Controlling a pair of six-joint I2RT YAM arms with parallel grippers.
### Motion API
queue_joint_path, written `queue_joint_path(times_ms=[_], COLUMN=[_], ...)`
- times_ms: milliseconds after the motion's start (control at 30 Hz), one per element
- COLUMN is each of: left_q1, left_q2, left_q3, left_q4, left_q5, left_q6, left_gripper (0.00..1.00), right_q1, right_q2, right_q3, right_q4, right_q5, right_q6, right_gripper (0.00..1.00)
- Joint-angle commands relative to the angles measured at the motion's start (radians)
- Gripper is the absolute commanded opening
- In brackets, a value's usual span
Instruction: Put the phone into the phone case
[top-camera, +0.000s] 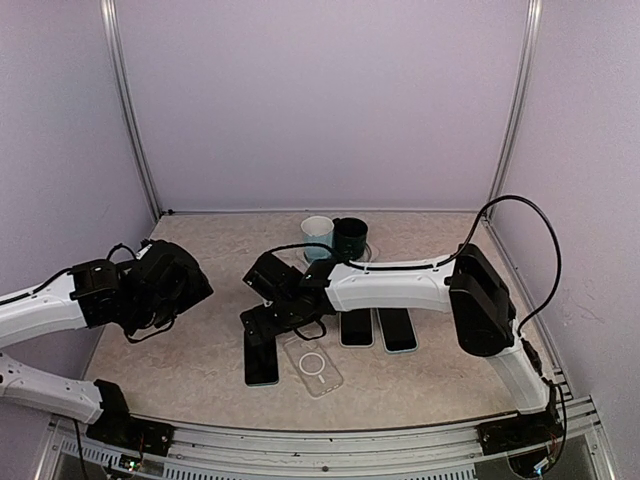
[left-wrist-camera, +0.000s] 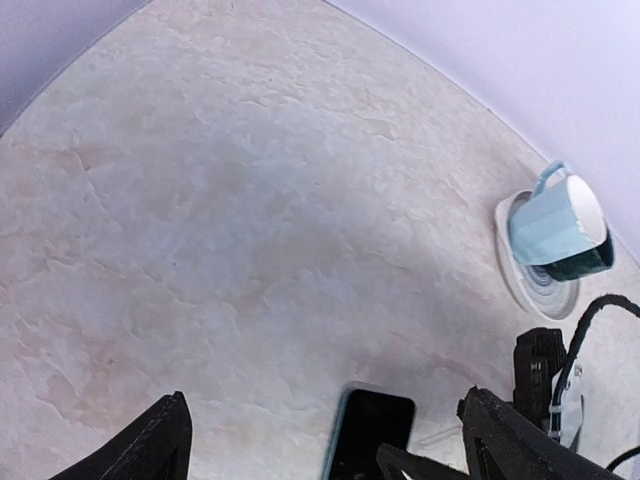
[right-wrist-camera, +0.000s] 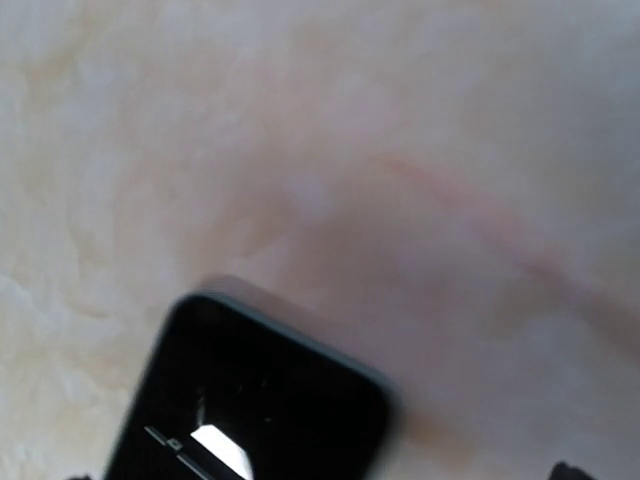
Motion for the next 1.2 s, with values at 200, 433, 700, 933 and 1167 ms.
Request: queue_joint_path(times_ms=[200,433,700,933,1167], left_q1=[0.134,0.174,0.194,0.198,0.202], left_q2=[0.132,0.166,0.156,0.152,0.151], left_q3=[-0.006,-0.017,-0.053,-0.063,-0.065], left_q4=[0.055,0.113,0.13,0.137,0.135], left_q5=[0.026,0.061,0.083,0.091,0.084], left_q6=[0.216,0.27,0.276,0.276,0.274], left_gripper=[0.99,0.99,0.99,0.99,0.99], right_q1=[0.056,0.089,0.143,0.177,0.177], right_q2=[0.213,0.295,0.331,0.304,0.301], right_q3=[0.216,0.317,0.363,0.372,0.33], right_q4=[-0.111,-0.072,-0.226,-0.397,-0.438], right_q5=[-0.005,-0.074,0.02,0.056,0.075], right_q6=[0.004,-0.071,-0.124,-0.12,-0.099], right_gripper=[0.97,0.95,0.95,0.96,0.9])
